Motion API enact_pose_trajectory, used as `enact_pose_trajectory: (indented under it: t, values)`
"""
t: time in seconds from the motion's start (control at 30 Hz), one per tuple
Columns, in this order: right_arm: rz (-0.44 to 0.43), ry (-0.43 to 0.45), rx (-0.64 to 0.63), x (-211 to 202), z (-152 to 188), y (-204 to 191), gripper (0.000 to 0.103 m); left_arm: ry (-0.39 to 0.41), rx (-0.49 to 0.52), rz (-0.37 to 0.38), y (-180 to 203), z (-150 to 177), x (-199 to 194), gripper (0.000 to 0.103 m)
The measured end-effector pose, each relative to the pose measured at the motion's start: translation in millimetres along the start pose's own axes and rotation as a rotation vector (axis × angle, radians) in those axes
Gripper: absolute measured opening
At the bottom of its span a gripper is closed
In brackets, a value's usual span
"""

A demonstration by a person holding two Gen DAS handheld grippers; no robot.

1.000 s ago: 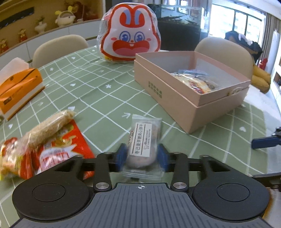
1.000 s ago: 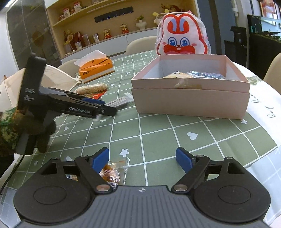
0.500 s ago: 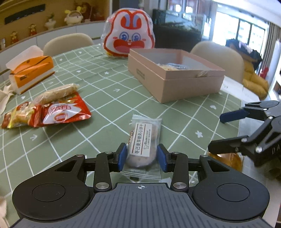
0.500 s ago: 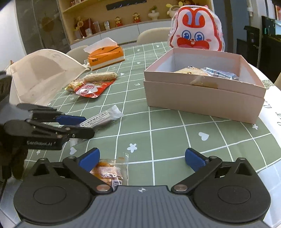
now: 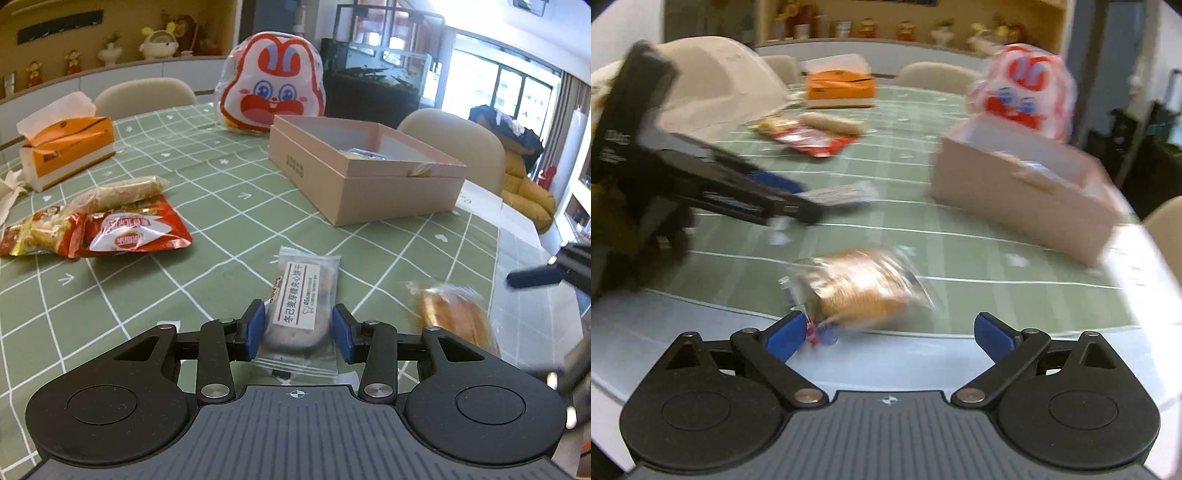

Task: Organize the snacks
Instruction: 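Grasp the biscuit packet with the left tool while the right tool holds a wrapped snack, then grasp the clear wrapped bread snack with the right tool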

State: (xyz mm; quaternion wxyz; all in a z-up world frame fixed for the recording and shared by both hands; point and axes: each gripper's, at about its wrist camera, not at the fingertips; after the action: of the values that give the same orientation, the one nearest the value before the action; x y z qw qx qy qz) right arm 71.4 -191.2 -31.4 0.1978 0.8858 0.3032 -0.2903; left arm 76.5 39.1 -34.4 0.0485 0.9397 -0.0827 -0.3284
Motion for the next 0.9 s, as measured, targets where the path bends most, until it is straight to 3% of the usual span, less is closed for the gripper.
enact_pose_trajectory:
  t: [0.1, 0.27, 0.37, 0.57, 0.77, 0.9]
  values:
    - [0.1, -0.004, 0.022, -2.2, 3.7, 12.0, 0.097, 0.003, -0.007, 0.004, -0.9, 0.1, 0.1, 0.046]
    - [-0.081, 0.042, 0.175, -8.0, -2.5, 18.9, 0.097, 0.002, 0.009, -0.008, 1.4, 0.7, 0.2, 0.046]
    - [-0.127, 0.049, 0.177, 1.4, -14.8, 4.3, 0.097, -0.005, 0.015, -0.015, 3.0, 0.4, -0.4, 0.046]
    - [-0.063, 0.002, 0.034, 14.7, -18.5, -23.0, 0.097, -0.011, -0.036, 0.0, 0.6, 0.8, -4.3, 0.046]
    - [0.093, -0.008, 0.003, 7.9, -10.9, -10.7, 0.097, -0.035, -0.027, -0.047, 10.8, 0.3, -5.4, 0.046]
    - [0.091, -0.015, 0.035, 6.5, -8.1, -5.9, 0.097, -0.049, 0.022, -0.087, 20.1, 0.8, -4.7, 0.046]
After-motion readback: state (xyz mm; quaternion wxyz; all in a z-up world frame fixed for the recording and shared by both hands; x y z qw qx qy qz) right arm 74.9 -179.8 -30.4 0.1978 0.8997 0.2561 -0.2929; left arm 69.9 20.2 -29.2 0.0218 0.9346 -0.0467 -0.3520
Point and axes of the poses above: each gripper's, at about its wrist camera, not at the fingertips, and x roughly the way its jaws point, y to its right, z to its underside, and after that the axes turned 3 degrees about -x, right-handed
